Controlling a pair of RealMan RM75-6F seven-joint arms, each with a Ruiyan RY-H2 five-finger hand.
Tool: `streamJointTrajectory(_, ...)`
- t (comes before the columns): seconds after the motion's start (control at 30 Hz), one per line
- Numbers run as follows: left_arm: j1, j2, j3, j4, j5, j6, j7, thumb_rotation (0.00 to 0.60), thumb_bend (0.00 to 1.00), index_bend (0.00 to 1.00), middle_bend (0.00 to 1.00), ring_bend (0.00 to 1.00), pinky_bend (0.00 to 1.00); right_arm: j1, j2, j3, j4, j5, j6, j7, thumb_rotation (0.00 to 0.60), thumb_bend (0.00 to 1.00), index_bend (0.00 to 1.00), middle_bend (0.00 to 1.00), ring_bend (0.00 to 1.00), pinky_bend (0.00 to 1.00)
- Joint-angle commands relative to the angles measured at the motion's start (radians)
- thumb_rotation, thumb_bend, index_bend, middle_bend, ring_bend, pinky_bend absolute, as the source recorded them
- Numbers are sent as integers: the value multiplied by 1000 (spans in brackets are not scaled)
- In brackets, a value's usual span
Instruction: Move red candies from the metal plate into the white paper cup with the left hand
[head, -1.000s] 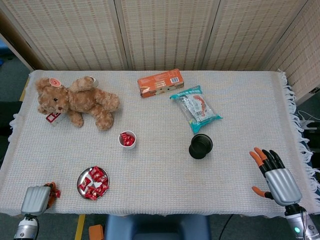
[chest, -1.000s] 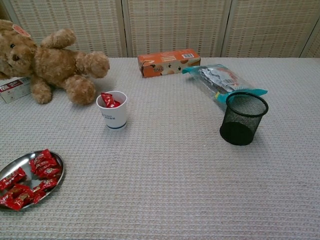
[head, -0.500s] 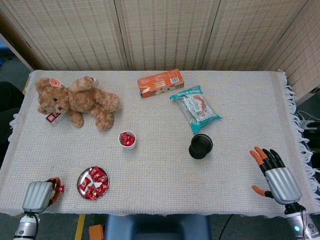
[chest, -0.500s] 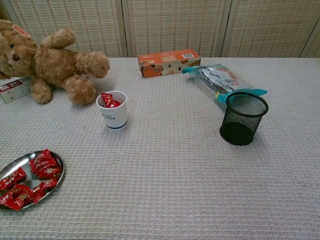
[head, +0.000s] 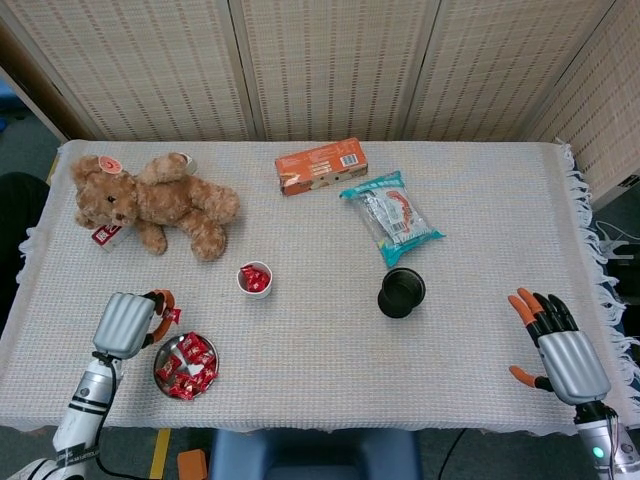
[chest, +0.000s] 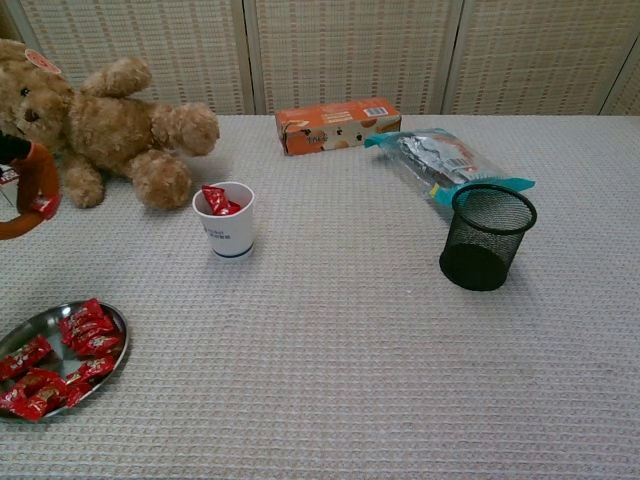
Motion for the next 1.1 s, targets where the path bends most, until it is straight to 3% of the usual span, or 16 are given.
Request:
streamJointTrajectory(0.03, -76, -38, -53, -4, -52, -68, 54, 600, 382, 507, 574, 848, 1000, 2, -1, 8, 2, 16, -6, -3, 600, 45, 0, 0, 0, 0)
streamJointTrajectory(0.4, -251, -193, -114, 110, -167, -171, 174, 600, 384, 507, 573, 848, 1000, 5, -1, 17, 2, 42, -16, -3, 600, 44, 0, 0, 0, 0)
streamJointTrajectory(0.7, -309, -272, -97, 209, -188, -163, 218, 600, 385, 504, 570, 848, 1000, 6, 9, 13, 5, 33, -18, 22, 600, 45, 0, 0, 0, 0)
streamJointTrajectory(0.97, -330, -333, -73, 300, -191, -148, 203, 600, 384, 431, 464, 848, 1000, 2, 13, 10, 2, 21, -5, 33, 600, 45, 0, 0, 0, 0)
streamJointTrajectory(1.1, -341, -343, -72, 322, -209, -156, 212, 600, 384, 348, 392, 848, 1000, 1, 14, 10, 3, 20, -3, 36, 600, 45, 0, 0, 0, 0)
